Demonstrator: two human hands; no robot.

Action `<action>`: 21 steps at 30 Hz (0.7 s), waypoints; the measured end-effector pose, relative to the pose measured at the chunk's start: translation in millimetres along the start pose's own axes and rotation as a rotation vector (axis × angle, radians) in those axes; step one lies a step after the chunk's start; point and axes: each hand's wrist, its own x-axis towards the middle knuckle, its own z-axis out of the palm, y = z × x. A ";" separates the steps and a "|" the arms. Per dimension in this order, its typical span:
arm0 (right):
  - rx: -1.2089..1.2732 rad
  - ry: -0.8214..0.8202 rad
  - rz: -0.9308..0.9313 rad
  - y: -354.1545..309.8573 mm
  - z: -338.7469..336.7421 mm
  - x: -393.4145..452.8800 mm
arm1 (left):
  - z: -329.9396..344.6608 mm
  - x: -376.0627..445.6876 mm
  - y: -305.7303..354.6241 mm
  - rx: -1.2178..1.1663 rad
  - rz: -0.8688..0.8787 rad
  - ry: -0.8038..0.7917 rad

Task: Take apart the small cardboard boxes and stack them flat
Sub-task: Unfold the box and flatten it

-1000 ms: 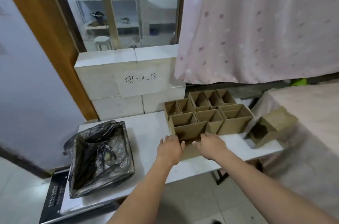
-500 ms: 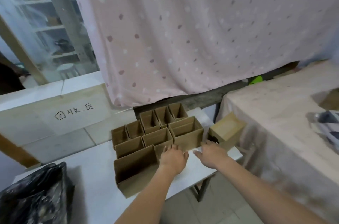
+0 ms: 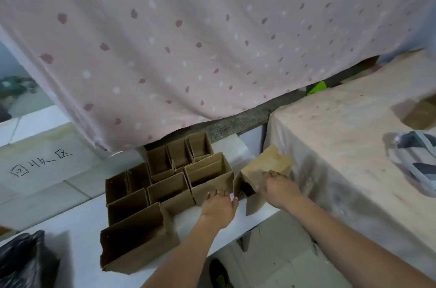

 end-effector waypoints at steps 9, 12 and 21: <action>-0.120 -0.097 -0.131 23.0 -26.5 55.4 | -2.8 81.0 6.4 -0.231 -0.026 -0.020; -0.279 -0.169 -0.212 18.7 -19.0 74.3 | 7.5 92.1 5.4 -0.357 -0.049 -0.040; -0.640 -0.273 -0.359 22.7 3.1 126.9 | 39.5 110.7 5.2 -0.661 -0.107 -0.088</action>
